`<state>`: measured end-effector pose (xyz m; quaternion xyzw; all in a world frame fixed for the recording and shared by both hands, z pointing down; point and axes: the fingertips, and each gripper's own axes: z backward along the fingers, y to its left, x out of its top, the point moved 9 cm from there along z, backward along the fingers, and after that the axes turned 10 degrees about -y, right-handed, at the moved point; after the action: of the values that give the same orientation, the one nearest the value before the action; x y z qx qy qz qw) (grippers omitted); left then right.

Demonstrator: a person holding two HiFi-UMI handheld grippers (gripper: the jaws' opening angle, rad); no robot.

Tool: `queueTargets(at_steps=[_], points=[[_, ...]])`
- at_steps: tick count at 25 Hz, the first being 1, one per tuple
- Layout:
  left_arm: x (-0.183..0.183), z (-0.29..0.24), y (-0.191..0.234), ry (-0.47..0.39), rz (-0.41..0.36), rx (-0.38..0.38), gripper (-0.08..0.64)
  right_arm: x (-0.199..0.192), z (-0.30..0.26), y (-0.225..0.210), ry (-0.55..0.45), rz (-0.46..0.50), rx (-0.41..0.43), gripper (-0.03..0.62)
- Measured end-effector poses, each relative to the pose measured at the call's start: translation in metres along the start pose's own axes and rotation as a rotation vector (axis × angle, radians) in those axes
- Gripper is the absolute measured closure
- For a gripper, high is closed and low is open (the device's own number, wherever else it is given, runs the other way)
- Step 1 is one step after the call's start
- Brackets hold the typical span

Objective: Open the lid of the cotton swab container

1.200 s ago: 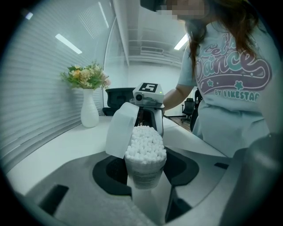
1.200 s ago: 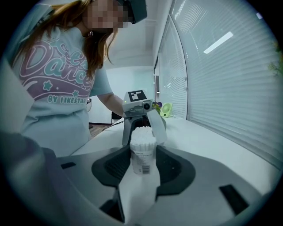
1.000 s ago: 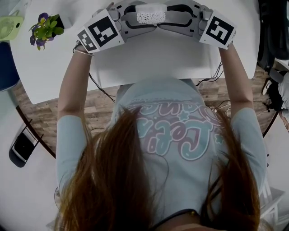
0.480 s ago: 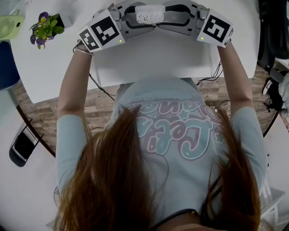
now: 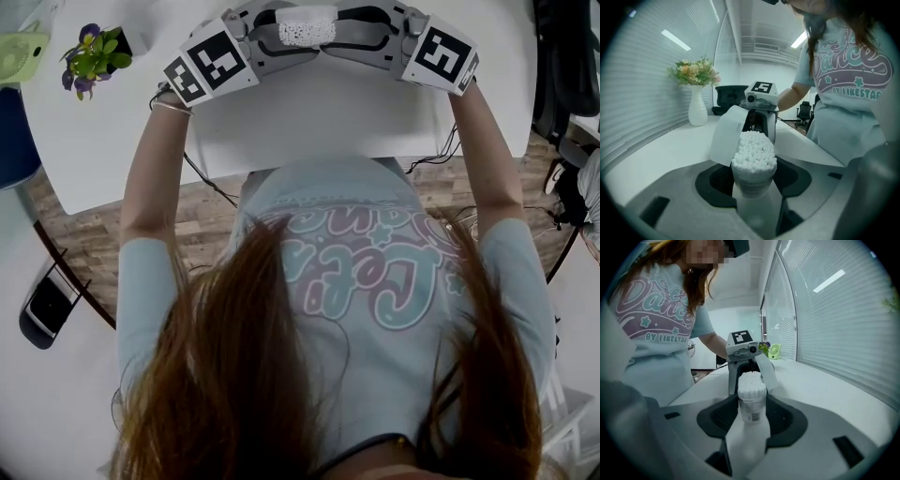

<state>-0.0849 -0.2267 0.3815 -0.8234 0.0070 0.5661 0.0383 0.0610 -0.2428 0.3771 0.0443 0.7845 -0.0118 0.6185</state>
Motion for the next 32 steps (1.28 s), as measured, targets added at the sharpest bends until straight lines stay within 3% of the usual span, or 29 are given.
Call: queueTargets(at_steps=[7, 10, 20, 28, 32], points=[[-0.002, 0.016, -0.003, -0.025, 0.020, 0.117, 0.322, -0.001, 0.007, 0.003, -0.031, -0.028, -0.066, 0.371], [-0.002, 0.025, -0.005, -0.042, 0.028, 0.165, 0.321, 0.001, 0.010, 0.005, -0.042, 0.001, -0.076, 0.371], [-0.002, 0.059, -0.025, -0.114, 0.091, 0.292, 0.321, 0.006, 0.029, 0.022, -0.101, -0.034, -0.210, 0.371], [0.008, 0.070, -0.044, -0.154, 0.078, 0.384, 0.321, 0.017, 0.040, 0.037, -0.135, -0.017, -0.259, 0.370], [0.015, 0.076, -0.057, -0.217, 0.085, 0.436, 0.321, 0.025, 0.043, 0.047, -0.177, -0.012, -0.282, 0.370]])
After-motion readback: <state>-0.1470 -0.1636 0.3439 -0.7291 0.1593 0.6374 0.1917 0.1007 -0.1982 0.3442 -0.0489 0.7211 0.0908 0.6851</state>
